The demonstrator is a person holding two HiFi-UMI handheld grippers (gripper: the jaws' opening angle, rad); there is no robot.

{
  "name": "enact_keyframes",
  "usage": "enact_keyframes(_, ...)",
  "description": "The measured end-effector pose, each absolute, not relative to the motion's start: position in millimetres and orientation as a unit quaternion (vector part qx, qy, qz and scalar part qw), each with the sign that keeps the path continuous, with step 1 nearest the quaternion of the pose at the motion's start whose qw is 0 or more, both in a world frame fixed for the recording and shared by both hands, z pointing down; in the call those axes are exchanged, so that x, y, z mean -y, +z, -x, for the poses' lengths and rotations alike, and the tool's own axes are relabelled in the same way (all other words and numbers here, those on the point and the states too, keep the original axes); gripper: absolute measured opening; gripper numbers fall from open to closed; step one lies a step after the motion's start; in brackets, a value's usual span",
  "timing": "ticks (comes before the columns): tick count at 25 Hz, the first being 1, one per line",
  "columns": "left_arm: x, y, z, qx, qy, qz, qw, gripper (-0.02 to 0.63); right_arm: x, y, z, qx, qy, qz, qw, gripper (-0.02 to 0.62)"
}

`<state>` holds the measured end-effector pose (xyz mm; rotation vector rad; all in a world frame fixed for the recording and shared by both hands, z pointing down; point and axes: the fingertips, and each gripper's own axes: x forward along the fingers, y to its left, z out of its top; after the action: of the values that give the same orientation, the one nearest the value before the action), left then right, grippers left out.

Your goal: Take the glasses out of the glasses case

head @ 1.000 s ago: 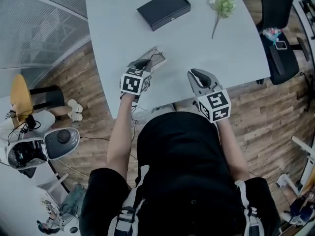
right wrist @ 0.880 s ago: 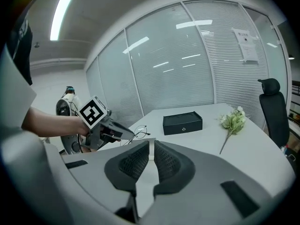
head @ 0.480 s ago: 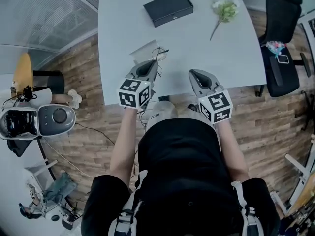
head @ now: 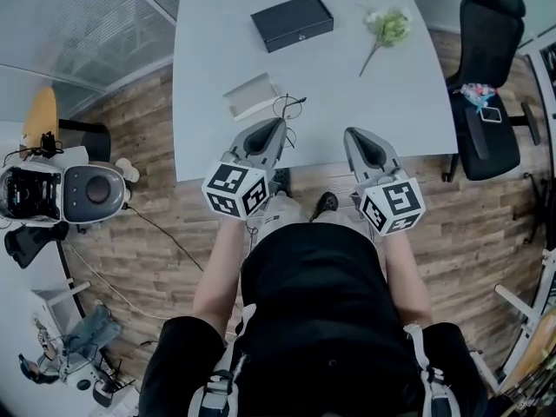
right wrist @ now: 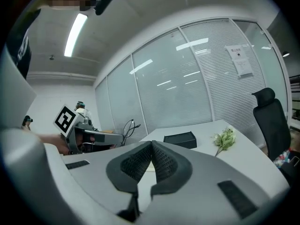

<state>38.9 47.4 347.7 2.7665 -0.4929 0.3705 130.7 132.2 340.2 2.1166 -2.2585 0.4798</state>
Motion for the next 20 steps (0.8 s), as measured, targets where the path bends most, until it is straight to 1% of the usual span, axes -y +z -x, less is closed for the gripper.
enact_keyframes(6, -60.3, 328.8, -42.8, 0.175, 0.107, -0.965, 0.162, 0.031, -144.7, 321.3, -136.9, 0.726, 0.131, -0.675, 0.006, 0.014)
enact_keyframes(20, -91.5, 329.5, -65.0, 0.162, 0.106, -0.968, 0.161, 0.031, -169.8, 316.1, -143.1, 0.738, 0.112, -0.665, 0.023, 0.014)
